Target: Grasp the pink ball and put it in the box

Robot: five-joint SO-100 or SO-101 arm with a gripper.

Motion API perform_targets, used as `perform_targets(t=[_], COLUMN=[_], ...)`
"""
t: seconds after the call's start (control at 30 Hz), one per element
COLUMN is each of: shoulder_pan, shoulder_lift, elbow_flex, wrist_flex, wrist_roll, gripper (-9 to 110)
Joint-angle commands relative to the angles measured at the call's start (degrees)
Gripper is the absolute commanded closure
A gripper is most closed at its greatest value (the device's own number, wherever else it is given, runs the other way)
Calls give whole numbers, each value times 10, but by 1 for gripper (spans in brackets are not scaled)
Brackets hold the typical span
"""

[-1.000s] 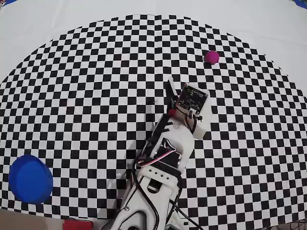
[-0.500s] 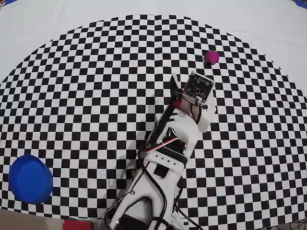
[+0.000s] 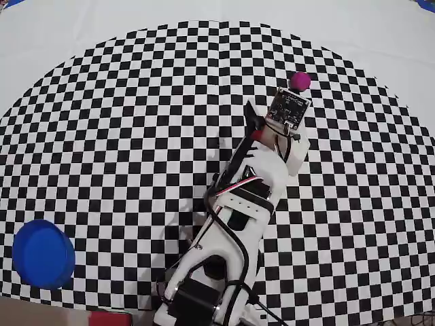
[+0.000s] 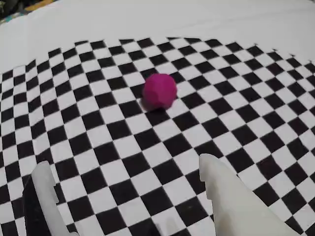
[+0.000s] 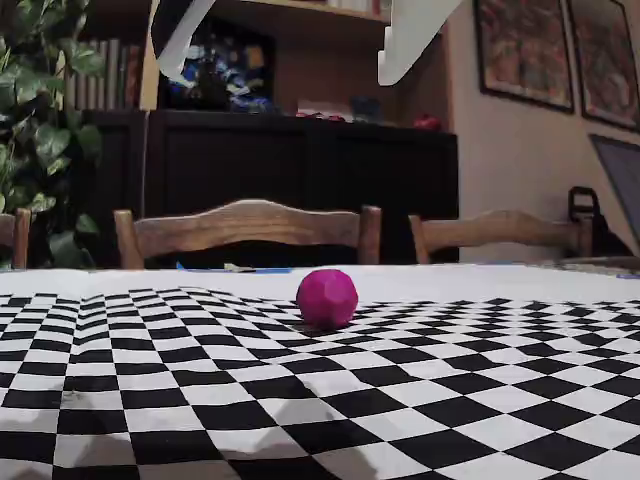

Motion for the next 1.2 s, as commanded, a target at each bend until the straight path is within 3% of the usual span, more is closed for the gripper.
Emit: perform_targets(t=[0.0,1.17], shoulder_pan=[1,-7], shoulder_lift=[-14,-279], elbow_flex=[-30,-255], wrist_flex=[-12,27], wrist_roll=[-4,-4], gripper=[66,66])
